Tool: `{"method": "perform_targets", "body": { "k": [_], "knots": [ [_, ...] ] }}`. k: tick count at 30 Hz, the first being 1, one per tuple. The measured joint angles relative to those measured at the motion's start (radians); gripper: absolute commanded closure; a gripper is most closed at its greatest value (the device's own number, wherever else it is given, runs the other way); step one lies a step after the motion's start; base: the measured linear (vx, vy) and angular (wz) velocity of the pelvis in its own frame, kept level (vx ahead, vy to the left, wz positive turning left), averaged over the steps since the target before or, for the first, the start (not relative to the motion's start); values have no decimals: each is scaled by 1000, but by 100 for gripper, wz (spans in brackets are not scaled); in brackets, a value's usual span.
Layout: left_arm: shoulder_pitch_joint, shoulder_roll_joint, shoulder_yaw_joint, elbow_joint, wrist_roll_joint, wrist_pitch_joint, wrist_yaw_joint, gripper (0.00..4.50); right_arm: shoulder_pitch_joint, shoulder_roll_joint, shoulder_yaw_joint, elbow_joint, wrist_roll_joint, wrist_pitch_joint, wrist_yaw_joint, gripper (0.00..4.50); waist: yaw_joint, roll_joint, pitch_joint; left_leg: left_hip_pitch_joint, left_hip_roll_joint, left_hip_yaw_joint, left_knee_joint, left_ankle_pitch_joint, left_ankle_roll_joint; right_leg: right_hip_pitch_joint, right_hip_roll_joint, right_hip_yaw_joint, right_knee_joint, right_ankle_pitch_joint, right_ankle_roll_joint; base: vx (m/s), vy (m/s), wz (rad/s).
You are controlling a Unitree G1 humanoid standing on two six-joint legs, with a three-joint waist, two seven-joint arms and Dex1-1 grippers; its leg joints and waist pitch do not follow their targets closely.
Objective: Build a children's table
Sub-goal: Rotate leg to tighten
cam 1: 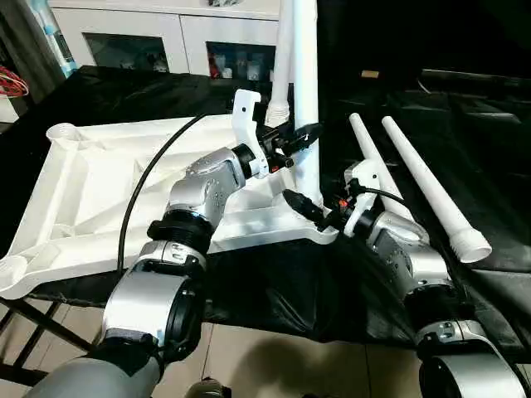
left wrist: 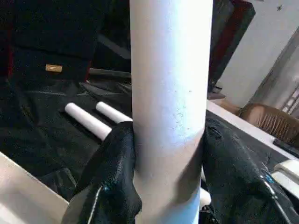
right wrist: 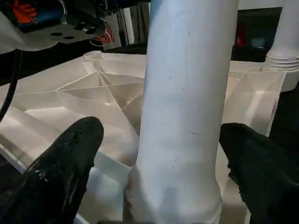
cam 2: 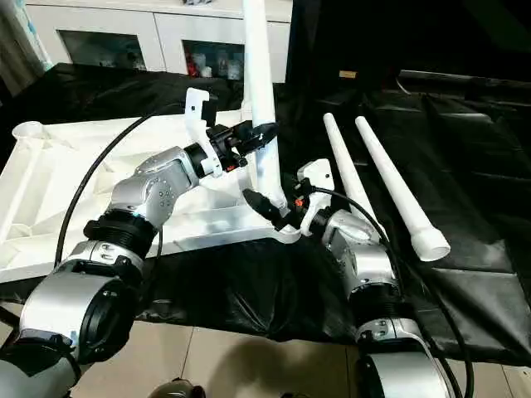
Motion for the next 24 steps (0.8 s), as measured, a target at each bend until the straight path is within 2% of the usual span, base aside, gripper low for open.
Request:
{"method": "perform_targets", "body": {
  "k": [1, 3, 5, 8, 10, 12, 18, 24],
  "knots": [
    [7, 1, -3, -18, 1, 7, 7, 264, 8, -1, 0, -23, 6, 22, -6, 0, 0, 0, 0, 0, 0, 0, 0, 0, 0, 0, 0, 0, 0, 0, 0, 0, 0, 0],
    [117, 33, -25, -240, 5, 59, 54, 264, 100, -18, -10, -234, 5, 77, -95, 0, -3, 0, 0, 0, 0, 0, -1, -1, 0, -1, 0, 1, 2, -3, 1, 0, 0, 0],
    [172, 86, -15, -348, 9, 94, 84, 264, 133, -61, -44, -321, -1, 99, -153, 0, -5, 0, 0, -1, 0, 0, -1, -1, 0, -3, 0, 1, 3, -3, 1, 0, 0, 0],
    [177, 108, 5, -387, 15, 111, 99, 264, 132, -75, -88, -348, -2, 105, -181, 0, -3, 0, 0, 1, 1, 0, -1, 0, -2, -1, 1, 1, 3, -3, 1, 0, 0, 0],
    [177, 94, 3, -399, 14, 111, 99, 265, 131, -51, -83, -349, -1, 106, -182, 0, -3, 0, 0, 3, 0, 0, -1, -2, -6, 1, 0, 1, 2, -5, 6, 0, 0, 0],
    [179, 80, -16, -410, 14, 122, 103, 265, 132, -34, -53, -355, -1, 118, -184, 0, -3, 0, 0, 2, 0, 0, -1, -2, -6, 1, 0, 1, 1, -4, 6, 0, 0, 0],
    [248, 97, -42, -551, 14, 185, 147, 265, 158, -49, -52, -472, 12, 174, -237, 0, -4, 0, 0, 1, -1, 0, -2, -2, -4, 0, 0, 2, 2, -3, 3, 0, 0, 0],
    [360, 130, -78, -780, 82, 175, 202, 265, 207, -25, -90, -597, 7, 186, -338, 0, -16, 1, 0, 1, 0, 0, -3, -2, -6, 0, 0, 2, 1, -3, 4, 0, 0, 0]
  ]
}}
